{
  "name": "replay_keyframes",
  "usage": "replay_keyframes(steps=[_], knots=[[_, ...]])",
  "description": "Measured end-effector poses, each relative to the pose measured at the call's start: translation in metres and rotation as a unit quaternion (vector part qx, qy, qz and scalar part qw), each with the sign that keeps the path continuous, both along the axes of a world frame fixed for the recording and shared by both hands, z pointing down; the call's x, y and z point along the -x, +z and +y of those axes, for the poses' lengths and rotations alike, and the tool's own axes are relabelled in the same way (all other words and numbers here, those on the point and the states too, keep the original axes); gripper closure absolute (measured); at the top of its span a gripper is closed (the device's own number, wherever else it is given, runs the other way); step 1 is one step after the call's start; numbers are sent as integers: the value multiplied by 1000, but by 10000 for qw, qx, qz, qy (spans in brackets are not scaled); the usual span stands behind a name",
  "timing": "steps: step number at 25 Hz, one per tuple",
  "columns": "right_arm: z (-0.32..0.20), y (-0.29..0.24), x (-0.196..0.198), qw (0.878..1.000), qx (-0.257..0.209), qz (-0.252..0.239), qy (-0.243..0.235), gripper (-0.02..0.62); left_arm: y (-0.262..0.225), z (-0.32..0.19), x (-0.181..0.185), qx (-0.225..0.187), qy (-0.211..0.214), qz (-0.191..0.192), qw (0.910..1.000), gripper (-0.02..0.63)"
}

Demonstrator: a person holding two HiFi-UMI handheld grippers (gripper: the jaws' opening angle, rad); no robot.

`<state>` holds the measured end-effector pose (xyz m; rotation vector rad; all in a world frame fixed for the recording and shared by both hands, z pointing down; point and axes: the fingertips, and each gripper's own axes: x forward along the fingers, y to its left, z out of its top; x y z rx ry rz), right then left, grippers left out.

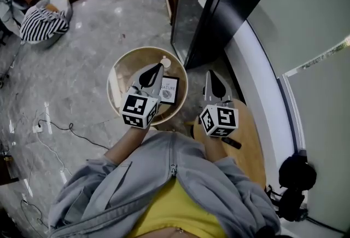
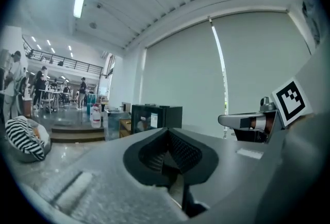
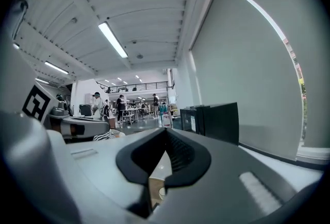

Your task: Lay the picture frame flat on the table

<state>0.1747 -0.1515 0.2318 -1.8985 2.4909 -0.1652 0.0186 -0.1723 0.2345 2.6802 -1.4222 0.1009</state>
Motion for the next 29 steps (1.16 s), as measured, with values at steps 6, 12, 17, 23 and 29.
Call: replay_keyframes(steps=[6,12,17,23,29], knots=[[10,-38,18,9965,-557,563,-253,595,-47,10,-4,-613,13,11,9981,604],[13,-42,12,9964,-645,507,-231,595,-47,13,-1,-651,-83,25,9978,604],[15,-44,4,9961,-713,488,-202,595,-41,15,-3,-624,-59,81,9980,604],[16,-42,0,9963,-667,482,-233,595,-39,18,-7,-620,-40,146,9980,604],[14,-38,1,9969,-613,402,-285,595,-39,18,-9,-645,-33,172,9978,604]])
